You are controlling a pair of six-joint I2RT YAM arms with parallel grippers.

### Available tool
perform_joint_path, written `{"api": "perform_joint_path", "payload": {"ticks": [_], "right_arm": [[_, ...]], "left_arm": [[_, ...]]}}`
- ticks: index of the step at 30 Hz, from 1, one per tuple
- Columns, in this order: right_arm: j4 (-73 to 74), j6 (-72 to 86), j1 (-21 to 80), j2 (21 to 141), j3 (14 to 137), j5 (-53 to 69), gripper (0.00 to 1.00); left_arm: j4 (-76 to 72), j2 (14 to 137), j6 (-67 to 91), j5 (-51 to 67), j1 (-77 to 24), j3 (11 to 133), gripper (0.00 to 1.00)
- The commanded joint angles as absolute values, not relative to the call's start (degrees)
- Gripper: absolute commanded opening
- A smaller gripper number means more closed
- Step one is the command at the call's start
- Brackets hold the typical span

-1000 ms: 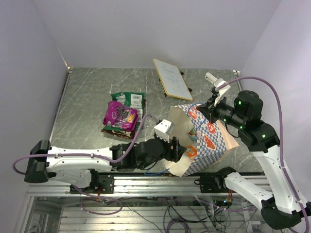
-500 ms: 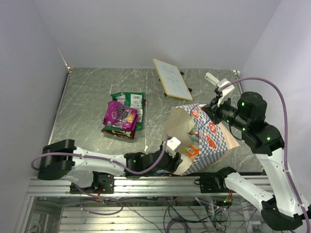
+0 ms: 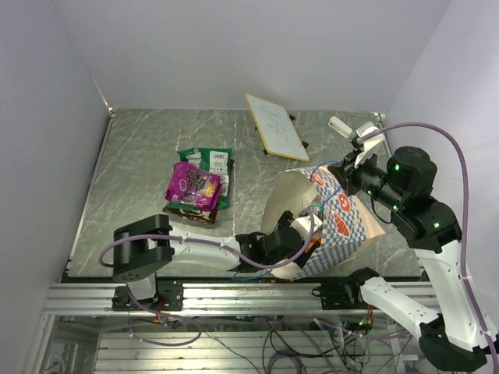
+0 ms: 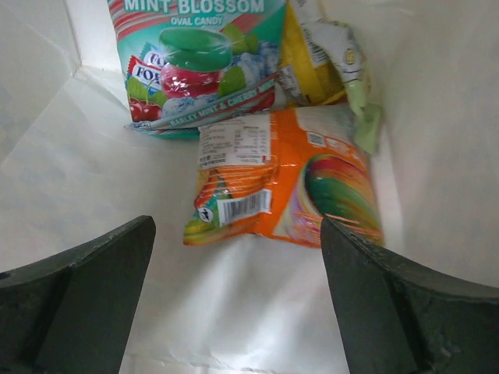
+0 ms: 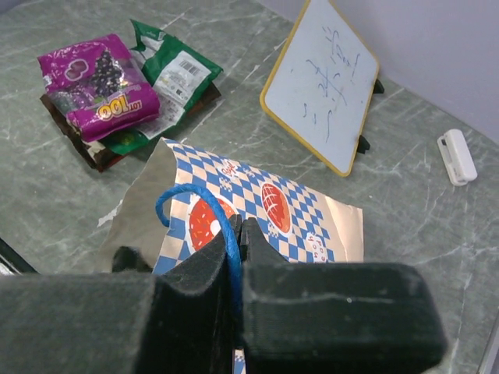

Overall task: Take the snacks out of the paper bag
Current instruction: Take out the snack from the paper bag.

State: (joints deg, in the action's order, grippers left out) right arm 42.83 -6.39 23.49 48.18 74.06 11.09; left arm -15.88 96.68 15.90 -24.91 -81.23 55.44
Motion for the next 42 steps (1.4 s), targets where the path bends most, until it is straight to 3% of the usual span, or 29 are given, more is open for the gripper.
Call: {"api": "perform_joint_path", "payload": {"ticks": [1, 10, 13, 19, 25, 28, 42], "right_arm": [[42.0, -7.4, 23.6, 47.5, 76.4, 11.4, 0.0], [41.5, -5.0, 23.6, 45.6, 75.9, 11.9, 0.0], [41.7, -3.6, 23.6, 45.3, 75.9, 12.0, 0.0], [40.3, -2.4, 23.6, 44.4, 75.2, 11.8, 0.0], [39.6, -3.5, 23.6, 43.8, 74.3, 12.3, 0.0], [39.0, -4.4, 23.6, 42.8, 73.4, 12.5, 0.0], [39.5, -11.1, 23.6, 41.2, 70.5, 13.3, 0.0]], "left_arm": [[-17.0, 100.7, 12.6, -17.9, -78.9, 58.5, 1.0], [-21.2, 105.8, 11.5, -7.3, -74.9, 58.8, 1.0], [-19.5, 109.6, 12.4, -2.3, -73.2, 62.4, 0.94], [-16.3, 111.5, 14.5, 2.3, -71.3, 67.6, 0.71], [-7.7, 110.5, 16.2, 5.8, -68.8, 71.0, 0.22], [-5.4, 107.1, 16.5, 5.5, -68.6, 69.6, 0.08], [5.5, 89.5, 20.2, -1.7, -71.0, 67.0, 0.07]]}}
